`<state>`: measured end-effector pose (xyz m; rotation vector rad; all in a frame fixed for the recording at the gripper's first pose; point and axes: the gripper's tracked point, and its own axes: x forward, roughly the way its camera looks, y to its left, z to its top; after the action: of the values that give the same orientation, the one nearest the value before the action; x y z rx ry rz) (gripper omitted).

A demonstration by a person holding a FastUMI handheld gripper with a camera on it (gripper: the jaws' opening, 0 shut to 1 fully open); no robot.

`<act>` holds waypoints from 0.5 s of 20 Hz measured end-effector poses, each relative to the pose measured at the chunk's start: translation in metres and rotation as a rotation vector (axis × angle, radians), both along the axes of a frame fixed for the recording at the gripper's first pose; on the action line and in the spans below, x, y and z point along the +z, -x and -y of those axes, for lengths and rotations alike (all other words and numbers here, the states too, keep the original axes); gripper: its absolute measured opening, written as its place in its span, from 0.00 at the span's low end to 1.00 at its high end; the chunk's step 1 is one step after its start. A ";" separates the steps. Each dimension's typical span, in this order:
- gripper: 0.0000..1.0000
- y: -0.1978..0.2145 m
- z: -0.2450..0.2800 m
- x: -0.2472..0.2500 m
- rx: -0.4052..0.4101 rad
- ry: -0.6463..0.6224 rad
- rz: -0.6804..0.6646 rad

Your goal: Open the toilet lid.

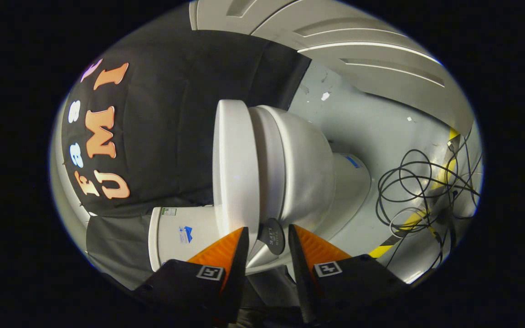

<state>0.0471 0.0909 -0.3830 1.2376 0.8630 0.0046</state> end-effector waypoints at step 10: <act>0.17 -0.007 -0.004 0.001 -0.012 -0.071 0.036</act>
<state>0.0545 0.0947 -0.3819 1.3050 0.8296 0.0480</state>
